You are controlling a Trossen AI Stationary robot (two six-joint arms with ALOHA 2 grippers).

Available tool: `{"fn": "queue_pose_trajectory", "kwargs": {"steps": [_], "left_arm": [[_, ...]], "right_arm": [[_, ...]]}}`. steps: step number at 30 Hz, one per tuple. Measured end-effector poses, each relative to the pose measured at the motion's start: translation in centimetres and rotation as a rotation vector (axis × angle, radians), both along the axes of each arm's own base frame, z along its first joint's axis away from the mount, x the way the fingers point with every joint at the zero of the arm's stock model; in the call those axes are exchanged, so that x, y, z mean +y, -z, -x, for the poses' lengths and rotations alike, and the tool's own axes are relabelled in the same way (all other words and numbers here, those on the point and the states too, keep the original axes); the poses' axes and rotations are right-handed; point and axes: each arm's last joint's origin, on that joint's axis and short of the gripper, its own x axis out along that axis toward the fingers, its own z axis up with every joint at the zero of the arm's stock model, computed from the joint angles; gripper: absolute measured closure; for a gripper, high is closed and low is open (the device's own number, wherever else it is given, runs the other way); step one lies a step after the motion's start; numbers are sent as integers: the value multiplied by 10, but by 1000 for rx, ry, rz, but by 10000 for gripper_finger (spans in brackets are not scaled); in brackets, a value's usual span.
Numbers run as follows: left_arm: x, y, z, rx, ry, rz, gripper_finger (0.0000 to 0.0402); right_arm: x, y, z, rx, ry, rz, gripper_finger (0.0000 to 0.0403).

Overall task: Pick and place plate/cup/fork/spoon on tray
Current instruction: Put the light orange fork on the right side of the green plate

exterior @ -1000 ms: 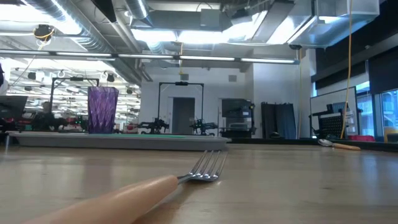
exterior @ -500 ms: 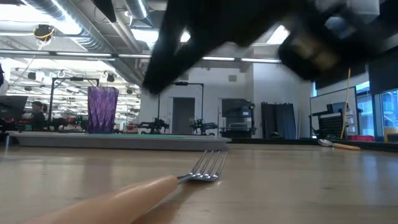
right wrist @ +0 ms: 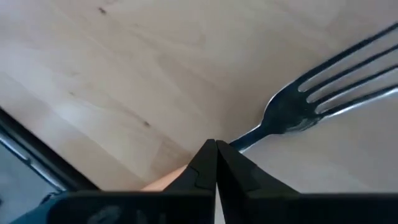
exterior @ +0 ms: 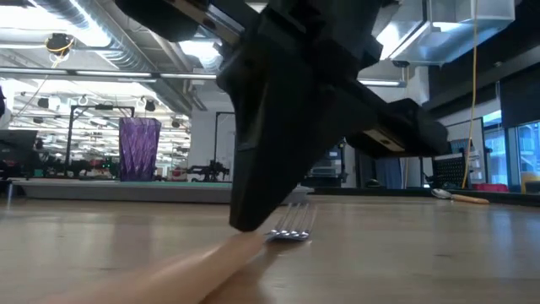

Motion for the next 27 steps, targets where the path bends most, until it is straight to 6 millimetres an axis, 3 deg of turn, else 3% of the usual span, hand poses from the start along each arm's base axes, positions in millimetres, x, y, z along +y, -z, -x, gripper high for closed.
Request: {"fn": "queue_pose_trajectory", "kwargs": {"steps": [19, 22, 27], "left_arm": [[0, 0, 0, -6, -2, 1, 351], [0, 0, 0, -5, -2, 1, 351], [0, 0, 0, -6, -3, 2, 351]], "right_arm": [[-18, 3, 12, 145, -62, 159, 393], [-18, -5, 17, 151, -67, 153, 393], [-17, -36, 28, 142, -63, 129, 393]]}}
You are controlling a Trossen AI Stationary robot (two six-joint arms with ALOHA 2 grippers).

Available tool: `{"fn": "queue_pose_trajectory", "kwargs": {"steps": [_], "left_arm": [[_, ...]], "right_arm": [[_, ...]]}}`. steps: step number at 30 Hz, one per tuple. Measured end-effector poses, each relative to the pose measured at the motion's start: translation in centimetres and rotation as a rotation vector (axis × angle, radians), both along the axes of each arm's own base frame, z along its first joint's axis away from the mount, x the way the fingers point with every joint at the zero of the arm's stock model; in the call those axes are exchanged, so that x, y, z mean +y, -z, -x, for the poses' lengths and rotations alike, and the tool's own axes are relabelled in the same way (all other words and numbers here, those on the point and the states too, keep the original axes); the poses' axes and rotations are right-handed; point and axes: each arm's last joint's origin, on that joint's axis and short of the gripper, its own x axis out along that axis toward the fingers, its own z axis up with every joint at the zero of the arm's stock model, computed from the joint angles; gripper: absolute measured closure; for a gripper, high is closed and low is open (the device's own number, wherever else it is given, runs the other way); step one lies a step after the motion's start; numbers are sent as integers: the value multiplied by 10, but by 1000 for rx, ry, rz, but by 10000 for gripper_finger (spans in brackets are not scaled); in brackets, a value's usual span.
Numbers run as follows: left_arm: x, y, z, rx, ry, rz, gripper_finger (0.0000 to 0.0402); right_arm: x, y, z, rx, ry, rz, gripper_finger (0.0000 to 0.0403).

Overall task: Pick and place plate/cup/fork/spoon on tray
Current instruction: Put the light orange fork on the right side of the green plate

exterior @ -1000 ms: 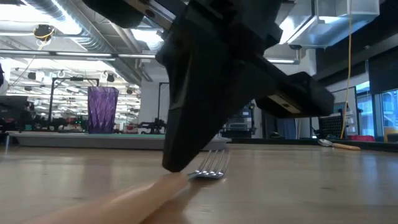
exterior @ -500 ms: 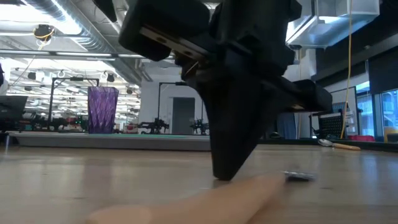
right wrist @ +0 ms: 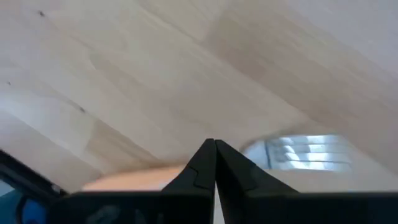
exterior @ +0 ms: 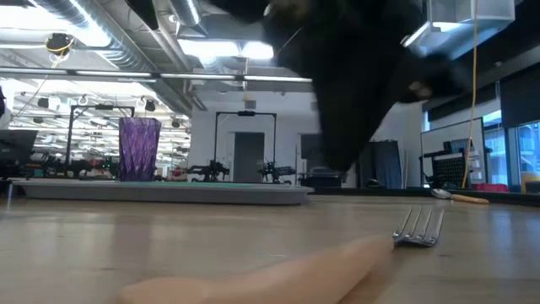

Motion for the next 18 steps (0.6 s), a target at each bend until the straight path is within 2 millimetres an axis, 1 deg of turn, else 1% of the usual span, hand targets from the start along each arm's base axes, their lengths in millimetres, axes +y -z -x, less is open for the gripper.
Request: {"fn": "queue_pose_trajectory", "kwargs": {"steps": [3, 7, 10, 18], "left_arm": [[0, 0, 0, -3, -4, 2, 351], [0, 0, 0, -14, -19, 10, 351], [0, 0, 0, -14, -19, 10, 351], [0, 0, 0, -17, -23, 12, 351]], "right_arm": [[0, -2, 8, 57, 25, 18, 393], [2, -1, 12, 85, 37, 4, 393], [2, 6, 14, 83, 41, 23, 393], [-3, 32, 26, 156, 35, 37, 393]]}}
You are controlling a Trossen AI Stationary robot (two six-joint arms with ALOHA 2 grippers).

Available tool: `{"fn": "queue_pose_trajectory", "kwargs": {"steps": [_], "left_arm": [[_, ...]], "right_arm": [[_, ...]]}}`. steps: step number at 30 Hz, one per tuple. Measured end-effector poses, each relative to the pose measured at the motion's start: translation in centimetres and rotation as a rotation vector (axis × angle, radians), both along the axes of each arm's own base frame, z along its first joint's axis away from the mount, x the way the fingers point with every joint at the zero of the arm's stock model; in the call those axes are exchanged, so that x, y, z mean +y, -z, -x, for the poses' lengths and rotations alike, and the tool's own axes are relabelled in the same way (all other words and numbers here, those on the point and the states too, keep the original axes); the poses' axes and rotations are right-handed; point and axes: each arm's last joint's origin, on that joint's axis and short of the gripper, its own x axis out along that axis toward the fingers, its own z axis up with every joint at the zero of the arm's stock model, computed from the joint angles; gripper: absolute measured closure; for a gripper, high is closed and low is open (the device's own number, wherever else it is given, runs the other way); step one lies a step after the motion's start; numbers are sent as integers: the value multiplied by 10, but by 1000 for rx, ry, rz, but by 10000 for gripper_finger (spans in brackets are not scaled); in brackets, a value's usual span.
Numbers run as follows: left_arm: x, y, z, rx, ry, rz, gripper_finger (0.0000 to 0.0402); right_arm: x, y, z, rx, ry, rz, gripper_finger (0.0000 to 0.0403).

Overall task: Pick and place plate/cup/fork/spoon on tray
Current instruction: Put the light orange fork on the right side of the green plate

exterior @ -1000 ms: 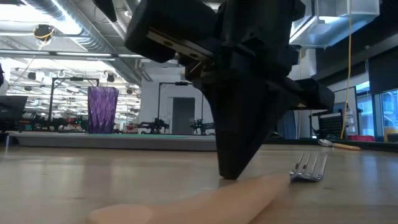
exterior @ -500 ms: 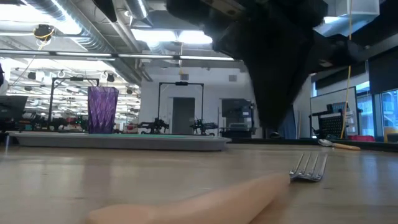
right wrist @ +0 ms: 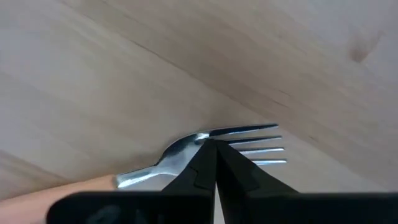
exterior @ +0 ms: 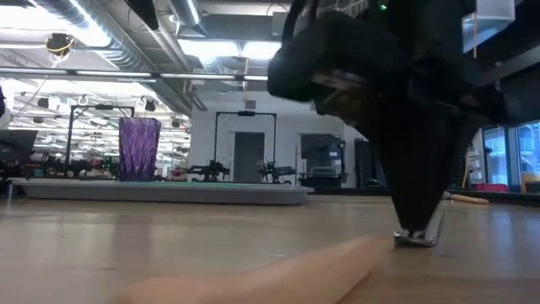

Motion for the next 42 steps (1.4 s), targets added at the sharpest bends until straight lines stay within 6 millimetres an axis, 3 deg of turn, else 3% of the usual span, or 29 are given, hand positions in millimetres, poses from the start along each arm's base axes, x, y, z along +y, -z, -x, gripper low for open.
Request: {"fn": "queue_pose_trajectory", "kwargs": {"steps": [13, 31, 37, 42], "left_arm": [[0, -1, -3, -34, -1, 2, 351], [0, -2, -3, -38, -1, 3, 351], [0, -2, -3, -38, -1, 2, 351], [0, -2, -3, -38, -1, 3, 351]], "right_arm": [[-7, 6, 5, 29, -19, 52, 393], [-45, 6, 10, 189, -31, 221, 393], [-41, -14, 2, 166, -56, 206, 393], [-32, -58, -11, 82, -48, 170, 393]]}}
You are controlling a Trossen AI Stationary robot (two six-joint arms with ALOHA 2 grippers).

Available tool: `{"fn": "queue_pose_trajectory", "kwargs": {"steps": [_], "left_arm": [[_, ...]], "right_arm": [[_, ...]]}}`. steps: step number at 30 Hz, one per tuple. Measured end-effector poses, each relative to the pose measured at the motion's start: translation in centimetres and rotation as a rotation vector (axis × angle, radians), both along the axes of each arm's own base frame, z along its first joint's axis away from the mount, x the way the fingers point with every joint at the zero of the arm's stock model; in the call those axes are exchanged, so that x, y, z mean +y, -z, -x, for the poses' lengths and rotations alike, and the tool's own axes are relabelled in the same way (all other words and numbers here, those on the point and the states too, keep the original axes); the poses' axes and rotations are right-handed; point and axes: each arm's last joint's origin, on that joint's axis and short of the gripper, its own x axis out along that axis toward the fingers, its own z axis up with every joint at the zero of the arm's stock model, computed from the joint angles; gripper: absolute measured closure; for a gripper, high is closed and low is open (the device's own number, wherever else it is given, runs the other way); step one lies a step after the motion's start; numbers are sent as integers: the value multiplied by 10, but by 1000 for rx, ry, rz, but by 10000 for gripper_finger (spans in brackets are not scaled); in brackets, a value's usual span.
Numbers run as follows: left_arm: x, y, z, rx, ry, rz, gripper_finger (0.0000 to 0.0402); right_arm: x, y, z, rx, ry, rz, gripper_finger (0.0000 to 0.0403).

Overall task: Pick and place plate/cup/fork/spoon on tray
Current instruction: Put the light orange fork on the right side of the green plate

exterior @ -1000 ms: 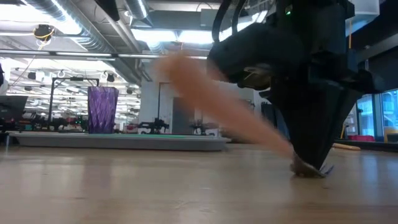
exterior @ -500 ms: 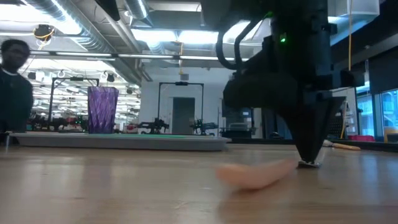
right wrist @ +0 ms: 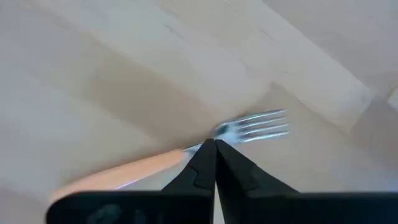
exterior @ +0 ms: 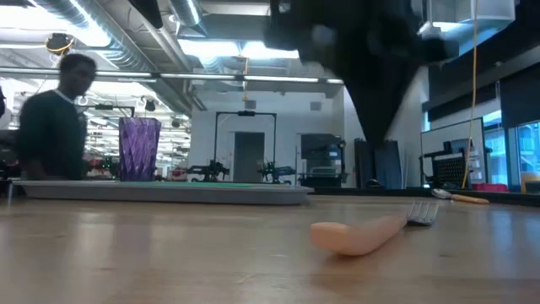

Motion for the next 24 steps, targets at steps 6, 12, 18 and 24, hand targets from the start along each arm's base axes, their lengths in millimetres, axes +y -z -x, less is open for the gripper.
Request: {"fn": "queue_pose_trajectory", "kwargs": {"steps": [6, 12, 18, 24], "left_arm": [[0, 0, 0, 4, 5, -3, 351], [0, 0, 0, 7, 8, -5, 351], [0, 0, 0, 35, 45, -25, 351], [0, 0, 0, 36, 46, -25, 351]], "right_arm": [[19, -45, -10, -181, 247, -133, 393], [21, -51, -13, -221, 308, -168, 388], [19, -37, -11, -98, 463, -265, 347], [19, -27, -11, -76, 703, -274, 325]]}}
